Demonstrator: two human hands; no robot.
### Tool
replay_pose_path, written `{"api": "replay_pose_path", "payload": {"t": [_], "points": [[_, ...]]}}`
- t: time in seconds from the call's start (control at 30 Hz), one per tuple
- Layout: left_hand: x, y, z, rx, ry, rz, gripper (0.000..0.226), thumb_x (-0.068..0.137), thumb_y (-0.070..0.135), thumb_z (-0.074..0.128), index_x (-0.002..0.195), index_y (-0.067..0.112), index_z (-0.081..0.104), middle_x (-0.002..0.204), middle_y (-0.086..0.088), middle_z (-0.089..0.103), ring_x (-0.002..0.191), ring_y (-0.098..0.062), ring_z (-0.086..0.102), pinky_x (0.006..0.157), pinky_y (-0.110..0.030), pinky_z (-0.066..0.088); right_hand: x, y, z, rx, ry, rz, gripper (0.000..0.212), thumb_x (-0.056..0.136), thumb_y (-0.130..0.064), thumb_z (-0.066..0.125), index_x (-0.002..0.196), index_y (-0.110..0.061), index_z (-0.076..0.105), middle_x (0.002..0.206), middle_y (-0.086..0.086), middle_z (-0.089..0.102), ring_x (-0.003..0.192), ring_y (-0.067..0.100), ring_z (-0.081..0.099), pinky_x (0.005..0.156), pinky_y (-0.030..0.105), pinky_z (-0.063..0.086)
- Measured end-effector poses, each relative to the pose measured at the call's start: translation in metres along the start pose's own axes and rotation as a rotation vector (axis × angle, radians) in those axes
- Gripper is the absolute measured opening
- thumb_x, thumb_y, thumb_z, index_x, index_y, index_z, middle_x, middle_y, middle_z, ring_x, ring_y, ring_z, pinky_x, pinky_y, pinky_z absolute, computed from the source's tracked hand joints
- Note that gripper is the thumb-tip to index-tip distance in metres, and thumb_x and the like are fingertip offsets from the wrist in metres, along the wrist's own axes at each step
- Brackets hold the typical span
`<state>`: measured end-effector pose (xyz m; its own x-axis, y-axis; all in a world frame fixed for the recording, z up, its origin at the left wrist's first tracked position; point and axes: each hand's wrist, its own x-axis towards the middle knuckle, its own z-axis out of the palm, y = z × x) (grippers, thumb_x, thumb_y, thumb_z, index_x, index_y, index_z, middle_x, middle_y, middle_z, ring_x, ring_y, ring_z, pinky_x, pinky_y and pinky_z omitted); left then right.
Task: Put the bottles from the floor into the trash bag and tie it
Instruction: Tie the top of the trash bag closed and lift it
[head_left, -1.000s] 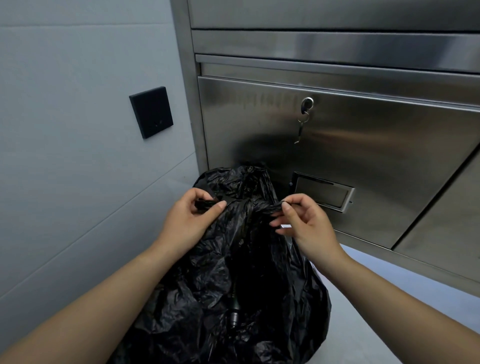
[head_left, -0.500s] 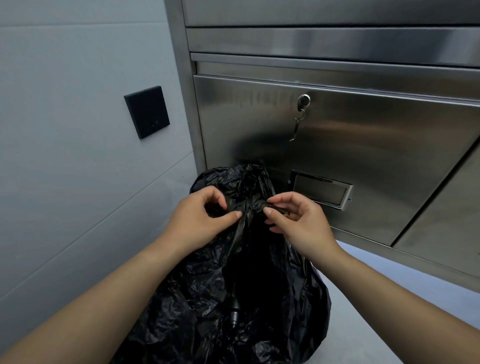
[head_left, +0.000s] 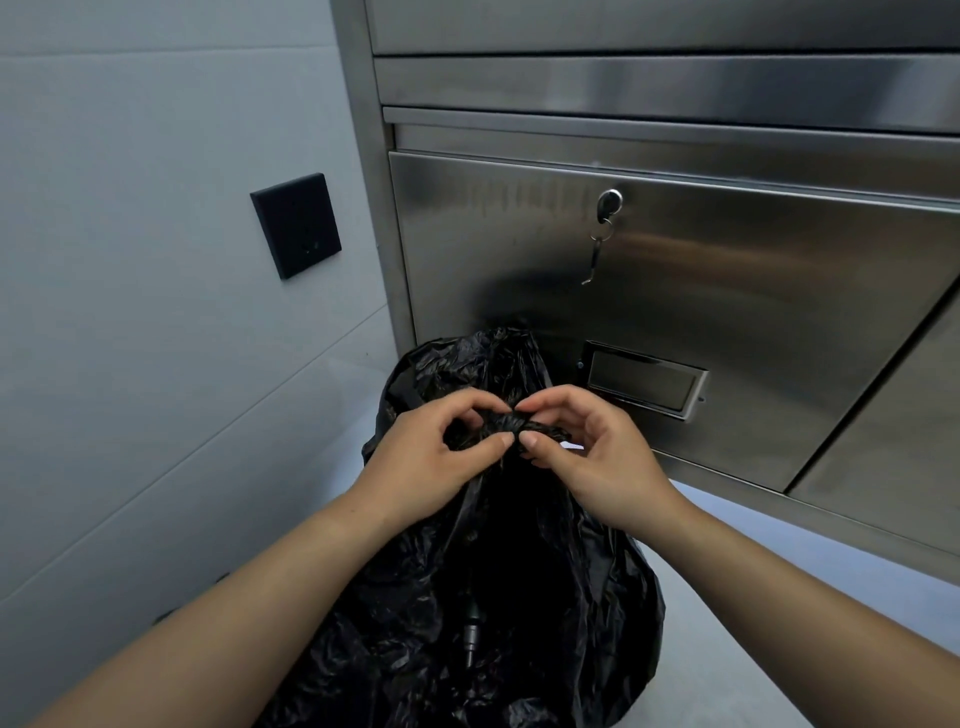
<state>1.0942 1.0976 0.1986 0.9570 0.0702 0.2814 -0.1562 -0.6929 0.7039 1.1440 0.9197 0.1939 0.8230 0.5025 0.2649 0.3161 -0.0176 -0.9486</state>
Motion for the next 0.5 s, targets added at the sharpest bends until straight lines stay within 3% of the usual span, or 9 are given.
{"api": "replay_pose_path", "payload": {"t": [0.1, 0.3, 0.4, 0.47, 0.5], "points": [[0.000, 0.001, 0.001, 0.079, 0.039, 0.006, 0.016, 0.069, 0.053, 0.054, 0.082, 0.043, 0.056, 0.076, 0.015, 0.062, 0.051, 0.003, 0.050, 0.051, -0.010, 0.036, -0.001, 0.001, 0.001, -0.024, -0.005, -0.005, 0.027, 0.082, -0.007, 0.067, 0.090, -0.033, 0.065, 0.079, 0.000, 0.068, 0.077, 0.016, 0.069, 0.074, 0.031, 0.057], [0.009, -0.006, -0.001, -0.026, 0.069, -0.104, 0.003, 0.073, 0.037, 0.059, 0.072, 0.035, 0.057, 0.074, 0.019, 0.064, 0.039, -0.004, 0.039, 0.046, -0.013, 0.033, 0.007, 0.003, -0.003, -0.001, 0.065, 0.076, 0.026, 0.083, 0.001, 0.064, 0.081, -0.025, 0.060, 0.063, -0.011, 0.062, 0.061, 0.011, 0.063, 0.061, 0.021, 0.051], [0.008, -0.013, 0.000, -0.094, 0.063, -0.143, 0.007, 0.075, 0.034, 0.063, 0.071, 0.038, 0.059, 0.074, 0.028, 0.063, 0.046, -0.007, 0.043, 0.049, -0.016, 0.034, 0.005, 0.005, -0.002, -0.004, 0.021, 0.137, 0.017, 0.086, -0.005, 0.062, 0.084, -0.021, 0.060, 0.076, -0.006, 0.066, 0.059, 0.009, 0.063, 0.059, 0.020, 0.051], [0.006, -0.018, -0.001, -0.148, 0.070, -0.189, 0.009, 0.076, 0.033, 0.066, 0.071, 0.039, 0.061, 0.075, 0.028, 0.065, 0.065, -0.027, 0.057, 0.064, -0.029, 0.045, 0.003, 0.006, 0.000, -0.096, 0.006, 0.133, 0.008, 0.083, -0.020, 0.068, 0.083, -0.027, 0.063, 0.073, 0.000, 0.067, 0.060, 0.015, 0.064, 0.060, 0.027, 0.054], [0.005, -0.019, -0.001, -0.172, 0.072, -0.204, 0.007, 0.076, 0.034, 0.067, 0.072, 0.039, 0.063, 0.076, 0.027, 0.066, 0.074, -0.029, 0.061, 0.072, -0.035, 0.049, 0.001, 0.006, 0.002, -0.138, 0.009, 0.126, 0.008, 0.079, -0.029, 0.071, 0.082, -0.029, 0.064, 0.071, 0.002, 0.068, 0.060, 0.017, 0.064, 0.060, 0.030, 0.054]]}}
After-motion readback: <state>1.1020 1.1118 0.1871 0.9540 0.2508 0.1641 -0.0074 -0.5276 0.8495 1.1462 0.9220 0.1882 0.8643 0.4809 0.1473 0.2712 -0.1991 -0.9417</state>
